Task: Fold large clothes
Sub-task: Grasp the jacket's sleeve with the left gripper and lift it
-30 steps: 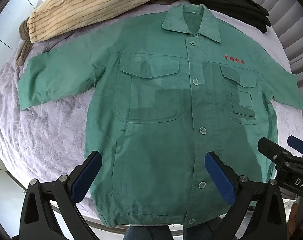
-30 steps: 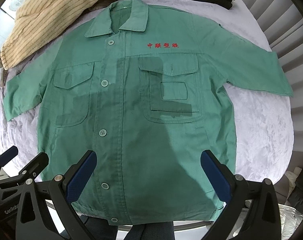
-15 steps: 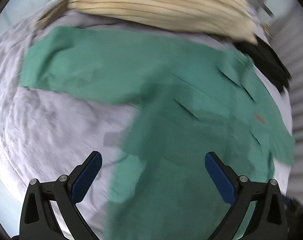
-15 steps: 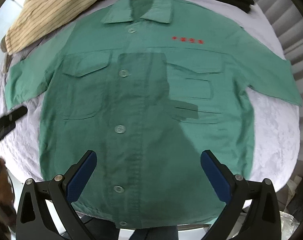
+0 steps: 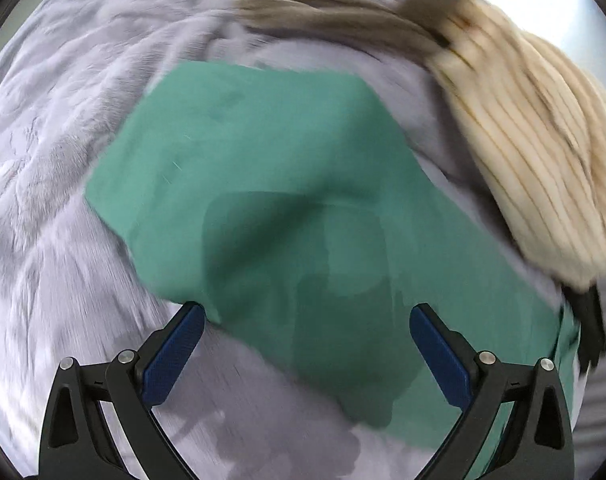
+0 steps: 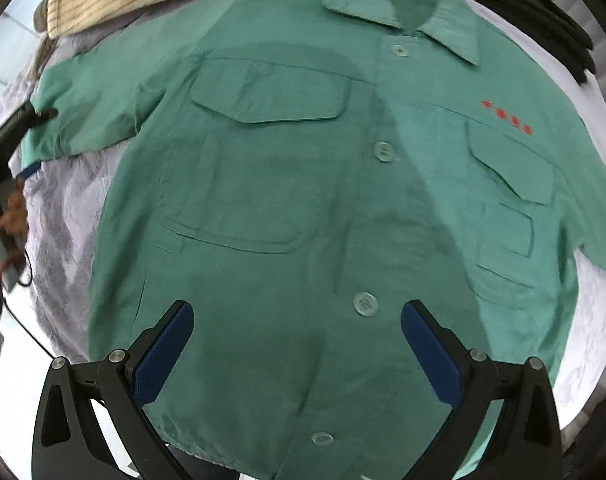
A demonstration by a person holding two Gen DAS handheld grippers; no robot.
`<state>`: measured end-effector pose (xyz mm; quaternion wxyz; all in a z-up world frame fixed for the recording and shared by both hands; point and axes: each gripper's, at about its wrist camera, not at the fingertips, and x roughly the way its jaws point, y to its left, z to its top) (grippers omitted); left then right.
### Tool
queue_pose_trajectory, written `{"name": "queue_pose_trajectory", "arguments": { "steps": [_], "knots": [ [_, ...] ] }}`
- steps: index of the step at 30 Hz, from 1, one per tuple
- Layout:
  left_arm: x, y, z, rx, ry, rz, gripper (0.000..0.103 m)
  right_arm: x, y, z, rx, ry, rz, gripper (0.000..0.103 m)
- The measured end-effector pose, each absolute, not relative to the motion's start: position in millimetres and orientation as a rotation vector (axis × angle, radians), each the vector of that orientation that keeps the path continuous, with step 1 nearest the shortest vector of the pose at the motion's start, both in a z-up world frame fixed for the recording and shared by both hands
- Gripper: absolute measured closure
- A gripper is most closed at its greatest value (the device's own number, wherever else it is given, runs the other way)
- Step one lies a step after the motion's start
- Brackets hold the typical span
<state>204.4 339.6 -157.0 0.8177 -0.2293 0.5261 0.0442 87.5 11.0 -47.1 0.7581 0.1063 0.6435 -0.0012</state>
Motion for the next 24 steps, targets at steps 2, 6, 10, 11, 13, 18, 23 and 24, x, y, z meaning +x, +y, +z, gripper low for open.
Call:
{"name": "queue_pose_trajectory", "arguments": {
  "steps": [2,6,10,11,13,18,23,24],
  "knots": [
    [210.6,353.1,-158.1,-0.538,1.089,0.106,0.016,95.1,19.7,-54.1,0.227,1.418,0.009,0.000],
    [215.4,364.8,-156.5,-0.570,1.069,0.104,0.086,105.2,31.5,-59.4,0.218,1.427,0.031,0.000],
    [213.5,367.6,-132.2,-0.514,0.989,0.051,0.095,112.5,44.1,-59.3,0.209,1.422,0.062,0.000],
    [212.3,364.0,-123.7,-0.496,0.963,0.034,0.095,113.2,45.6,-59.0,0.208,1.419,0.066,0.000],
    [209.5,359.4,-102.7,-0.466,0.919,-0.009,0.095,115.5,48.2,-58.7,0.211,1.413,0.070,0.000],
    [204.9,308.2,-33.5,-0.359,0.770,-0.239,0.095,107.4,32.5,-60.0,0.256,1.400,0.055,0.000],
    [194.8,201.3,20.8,-0.267,0.703,-0.524,0.095,97.4,-5.6,-54.0,0.327,1.346,-0.008,0.000],
    [192.1,181.3,23.0,-0.247,0.713,-0.565,0.095,95.7,-13.5,-53.9,0.341,1.340,-0.022,0.000]
  ]
}}
